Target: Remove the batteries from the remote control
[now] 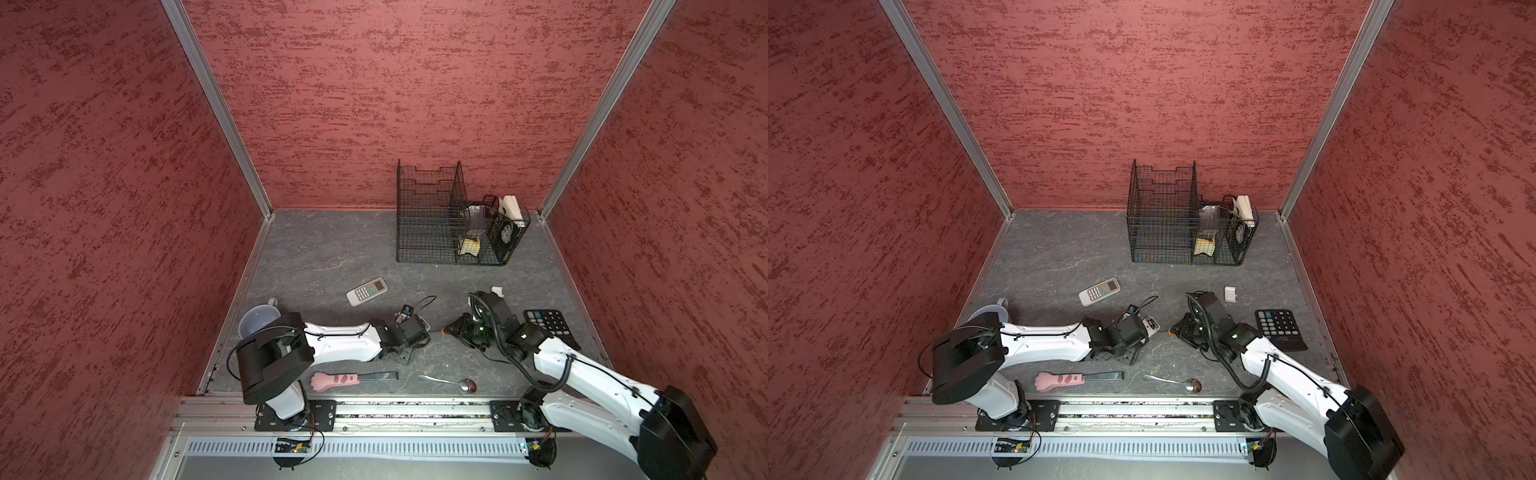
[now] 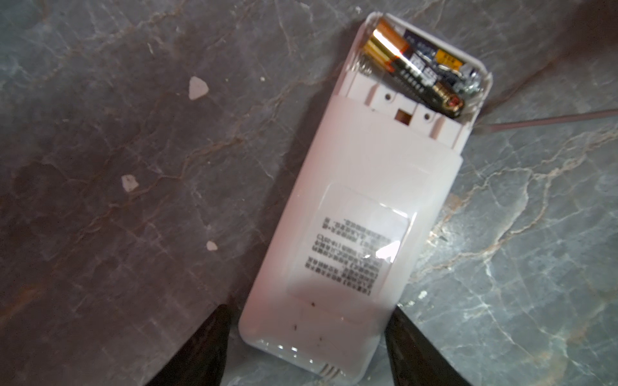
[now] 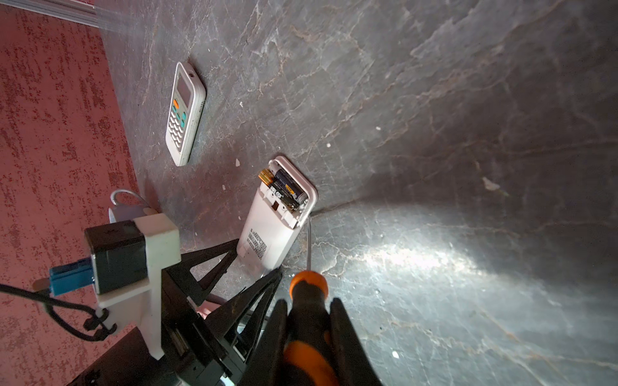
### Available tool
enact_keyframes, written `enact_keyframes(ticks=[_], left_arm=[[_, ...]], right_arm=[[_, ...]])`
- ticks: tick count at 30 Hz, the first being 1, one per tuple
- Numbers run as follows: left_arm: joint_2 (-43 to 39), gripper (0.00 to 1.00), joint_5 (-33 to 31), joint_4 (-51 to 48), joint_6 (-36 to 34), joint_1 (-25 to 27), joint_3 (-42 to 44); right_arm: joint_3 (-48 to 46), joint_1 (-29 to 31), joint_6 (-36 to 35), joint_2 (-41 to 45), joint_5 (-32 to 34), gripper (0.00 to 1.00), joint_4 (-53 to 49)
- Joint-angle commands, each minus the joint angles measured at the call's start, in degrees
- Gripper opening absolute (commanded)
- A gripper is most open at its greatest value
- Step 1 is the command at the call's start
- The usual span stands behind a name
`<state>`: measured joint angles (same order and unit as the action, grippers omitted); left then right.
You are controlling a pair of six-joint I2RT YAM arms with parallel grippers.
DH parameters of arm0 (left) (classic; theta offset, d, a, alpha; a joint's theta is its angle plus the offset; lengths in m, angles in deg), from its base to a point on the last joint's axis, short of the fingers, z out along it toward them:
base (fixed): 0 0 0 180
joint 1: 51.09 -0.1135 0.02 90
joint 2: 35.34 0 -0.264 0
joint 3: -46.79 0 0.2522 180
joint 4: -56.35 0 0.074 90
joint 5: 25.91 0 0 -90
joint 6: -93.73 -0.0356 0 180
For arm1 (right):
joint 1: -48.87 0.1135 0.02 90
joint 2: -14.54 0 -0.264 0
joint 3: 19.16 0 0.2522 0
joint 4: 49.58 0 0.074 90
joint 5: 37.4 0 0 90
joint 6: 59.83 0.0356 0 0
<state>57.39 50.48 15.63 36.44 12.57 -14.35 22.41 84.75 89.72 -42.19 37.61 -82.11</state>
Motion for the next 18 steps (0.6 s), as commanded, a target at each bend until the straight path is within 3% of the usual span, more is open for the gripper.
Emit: enact_keyframes(ticks=[1, 18], left_arm=[[3.33, 0.71, 5.43, -1.26, 1.22, 0.68, 1.0], [3.69, 0.71, 5.61, -1.26, 1.21, 1.01, 0.8]], right_arm=[[2.52, 0.37, 0.39, 1.71, 1.71, 0.0, -1.87], [1.61, 0.35, 1.27, 0.04, 1.11, 0.0, 2.37]])
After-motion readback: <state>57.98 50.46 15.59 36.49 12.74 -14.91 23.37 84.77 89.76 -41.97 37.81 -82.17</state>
